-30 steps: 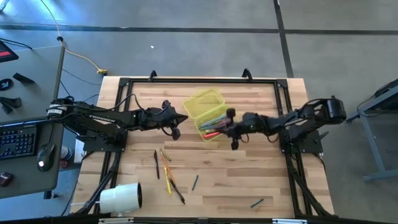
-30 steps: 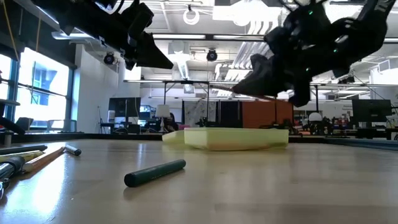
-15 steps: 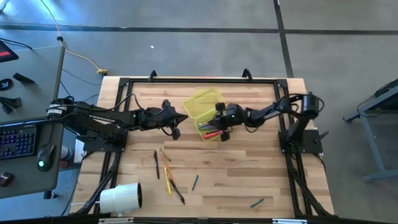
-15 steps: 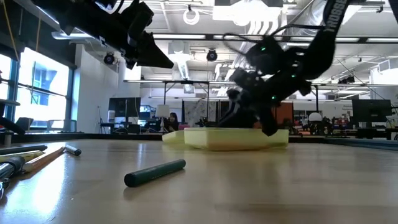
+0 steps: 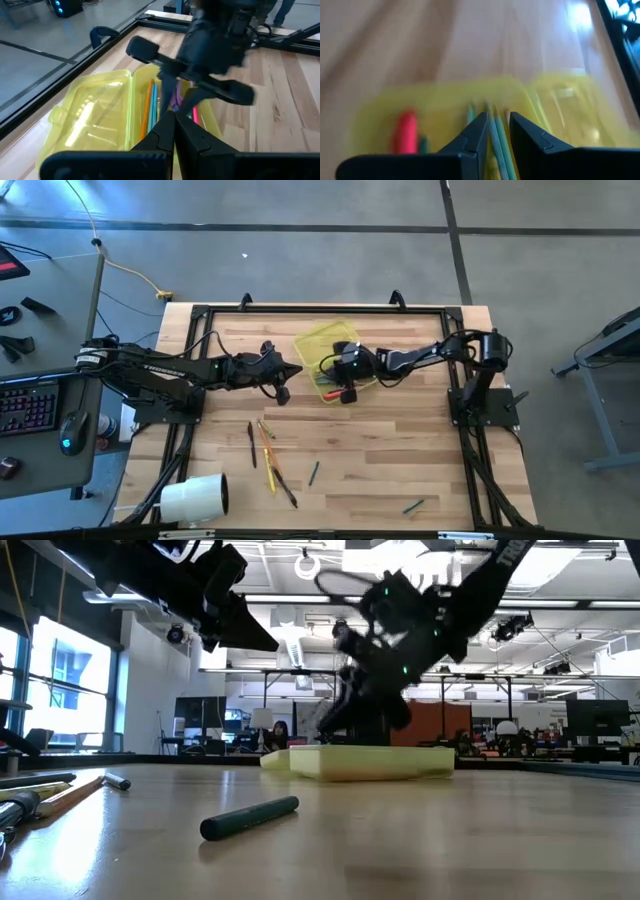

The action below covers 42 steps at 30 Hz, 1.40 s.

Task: Pick & place school supplies into a supply box
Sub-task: Put the left green crayon into the supply box

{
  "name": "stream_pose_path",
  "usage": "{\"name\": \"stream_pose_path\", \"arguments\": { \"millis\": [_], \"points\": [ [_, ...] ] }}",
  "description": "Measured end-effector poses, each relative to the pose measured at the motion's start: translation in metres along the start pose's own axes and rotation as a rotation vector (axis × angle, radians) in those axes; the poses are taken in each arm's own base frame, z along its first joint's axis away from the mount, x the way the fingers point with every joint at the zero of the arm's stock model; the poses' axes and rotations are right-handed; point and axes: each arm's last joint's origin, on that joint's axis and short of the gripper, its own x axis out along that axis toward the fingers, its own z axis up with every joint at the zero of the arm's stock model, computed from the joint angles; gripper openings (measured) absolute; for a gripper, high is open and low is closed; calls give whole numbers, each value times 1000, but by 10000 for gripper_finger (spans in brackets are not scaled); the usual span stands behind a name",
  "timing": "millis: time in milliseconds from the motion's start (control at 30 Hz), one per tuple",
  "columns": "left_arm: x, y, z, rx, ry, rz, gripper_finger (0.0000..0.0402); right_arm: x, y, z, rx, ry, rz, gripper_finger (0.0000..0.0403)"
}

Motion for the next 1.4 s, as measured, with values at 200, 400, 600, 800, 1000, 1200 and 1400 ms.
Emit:
{"name": "stream_pose_path", "arguments": {
  "millis": [200, 400, 600, 800, 1000, 1200, 1400],
  "points": [
    [0, 0, 0, 2, 4, -1, 46, -24, 20, 56, -105, -123, 54, 57],
    [0, -2, -1, 1, 13, -52, 46, -79, 48, 97, -142, -187, 168, 46],
    [0, -2, -2, 4, 22, -55, 46, -157, 71, 113, -64, -218, 351, 44],
    [0, -2, -1, 1, 13, -56, 46, -197, 97, 116, 183, -180, 594, 44],
    [0, -2, 0, -20, 3, -56, 46, -196, 140, 104, 78, -91, 699, 44],
    [0, -2, 0, -107, 9, -57, 46, -188, 162, 88, -86, -131, 683, 48],
    [0, -4, -3, -251, 71, -152, 46, -182, 163, 88, -64, -235, 525, 41]
  ]
}}
